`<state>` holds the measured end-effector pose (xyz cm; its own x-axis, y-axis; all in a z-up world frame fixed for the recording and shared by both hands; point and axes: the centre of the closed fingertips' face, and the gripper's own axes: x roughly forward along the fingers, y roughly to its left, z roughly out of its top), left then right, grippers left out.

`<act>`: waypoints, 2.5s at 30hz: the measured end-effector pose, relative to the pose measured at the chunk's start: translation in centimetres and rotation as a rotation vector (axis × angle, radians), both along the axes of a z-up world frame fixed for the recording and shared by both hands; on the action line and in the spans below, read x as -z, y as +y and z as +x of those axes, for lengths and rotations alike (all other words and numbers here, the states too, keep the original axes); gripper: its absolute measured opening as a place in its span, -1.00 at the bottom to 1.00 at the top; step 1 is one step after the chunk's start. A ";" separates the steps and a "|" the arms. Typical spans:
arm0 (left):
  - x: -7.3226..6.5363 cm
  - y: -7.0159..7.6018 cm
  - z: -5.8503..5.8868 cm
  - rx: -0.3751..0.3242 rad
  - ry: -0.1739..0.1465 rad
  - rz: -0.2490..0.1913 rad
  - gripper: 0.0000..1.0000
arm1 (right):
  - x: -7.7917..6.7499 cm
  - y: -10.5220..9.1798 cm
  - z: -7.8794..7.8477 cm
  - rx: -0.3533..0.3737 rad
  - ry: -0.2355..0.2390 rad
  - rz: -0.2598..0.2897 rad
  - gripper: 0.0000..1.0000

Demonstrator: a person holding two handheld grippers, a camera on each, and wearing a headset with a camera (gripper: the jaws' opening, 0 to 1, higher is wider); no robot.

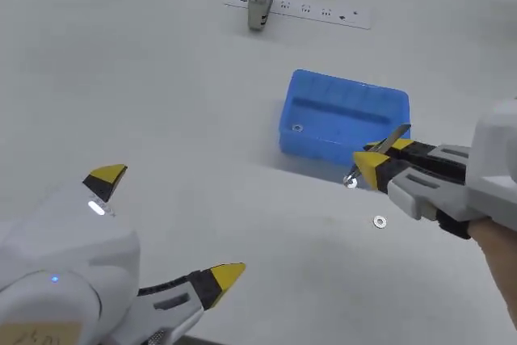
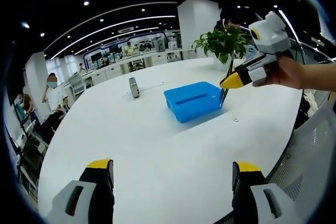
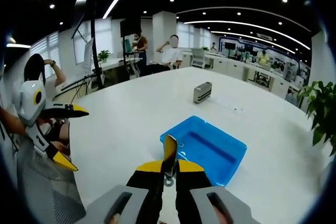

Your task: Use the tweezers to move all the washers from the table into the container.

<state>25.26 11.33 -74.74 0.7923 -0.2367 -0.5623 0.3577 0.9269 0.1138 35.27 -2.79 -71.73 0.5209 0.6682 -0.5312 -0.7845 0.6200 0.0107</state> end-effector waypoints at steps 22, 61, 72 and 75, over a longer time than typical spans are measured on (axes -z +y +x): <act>0.4 -0.2 -0.1 0.008 0.022 0.000 0.93 | -1.4 0.8 5.0 0.032 -0.097 0.018 -0.92; 1.2 0.1 -0.1 0.009 0.045 0.024 0.91 | 5.7 1.0 7.1 0.080 -0.003 -0.037 -0.91; 1.1 0.1 -0.2 0.012 0.041 0.026 0.91 | 2.4 0.1 6.3 0.084 -0.033 -0.004 -0.91; 1.1 0.0 -0.2 0.015 0.039 0.024 0.91 | 1.1 -0.2 5.6 0.081 -0.048 0.004 -0.91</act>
<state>25.09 11.30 -75.83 0.7659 -0.2345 -0.5986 0.3761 0.9186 0.1213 40.90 -3.02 -72.87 0.5978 0.6248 -0.5022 -0.7315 0.6815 -0.0229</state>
